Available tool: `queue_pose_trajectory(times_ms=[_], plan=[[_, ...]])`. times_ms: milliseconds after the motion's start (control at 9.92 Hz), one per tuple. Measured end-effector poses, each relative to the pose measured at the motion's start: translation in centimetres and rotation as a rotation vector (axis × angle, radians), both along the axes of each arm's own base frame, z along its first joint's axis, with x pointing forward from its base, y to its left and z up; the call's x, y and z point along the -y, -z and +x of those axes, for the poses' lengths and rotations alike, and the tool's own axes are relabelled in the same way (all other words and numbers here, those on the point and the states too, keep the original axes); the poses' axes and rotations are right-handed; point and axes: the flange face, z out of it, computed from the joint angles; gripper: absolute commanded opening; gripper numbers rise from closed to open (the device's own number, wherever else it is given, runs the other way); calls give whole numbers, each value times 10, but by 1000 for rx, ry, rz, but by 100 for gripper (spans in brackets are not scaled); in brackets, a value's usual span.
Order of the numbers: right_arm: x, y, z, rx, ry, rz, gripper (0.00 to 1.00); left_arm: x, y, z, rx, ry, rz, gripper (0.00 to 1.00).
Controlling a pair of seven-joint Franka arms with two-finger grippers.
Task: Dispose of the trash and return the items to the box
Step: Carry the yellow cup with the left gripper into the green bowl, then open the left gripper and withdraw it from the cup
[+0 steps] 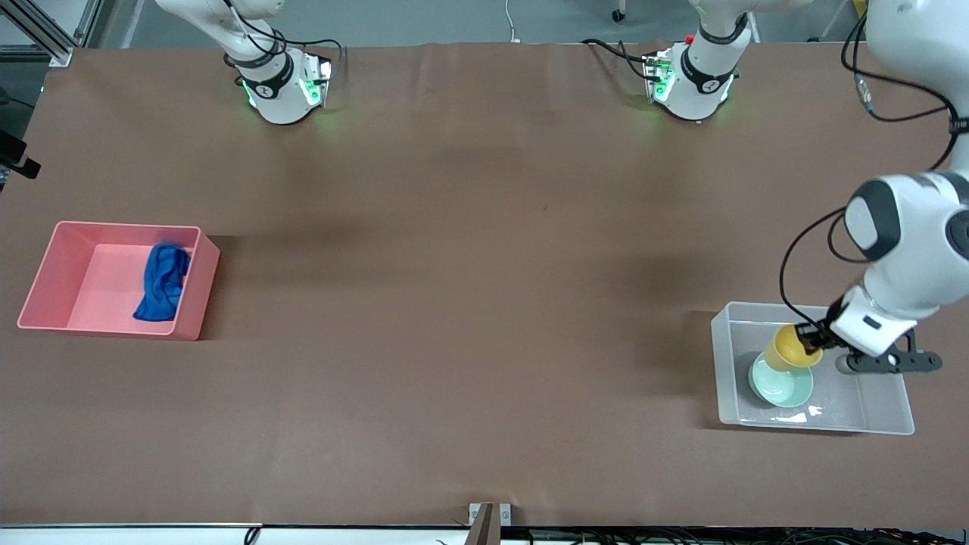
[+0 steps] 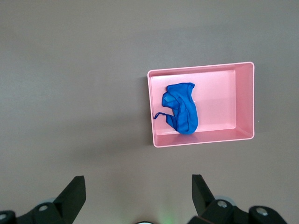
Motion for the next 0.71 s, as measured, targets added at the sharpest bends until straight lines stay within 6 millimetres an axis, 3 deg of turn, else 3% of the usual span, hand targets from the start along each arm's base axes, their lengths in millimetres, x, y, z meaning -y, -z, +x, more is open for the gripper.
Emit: queue_pose_trajectory(times_ms=[202,403,504,605,705], plan=[[0,0,0,0,0,0,100,-34,42,6,-47,52,-15,7],[0,0,0,0,1,0,100,-43,88,3,-109,76,-18,26],[1,0,0,0,1,0,100,-44,105,2,-129,75,-17,75],[1,0,0,0,2,0,100,-48,110,2,-134,79,-15,99],[1,0,0,0,2,0,100,-51,104,5,-120,89,-12,100]])
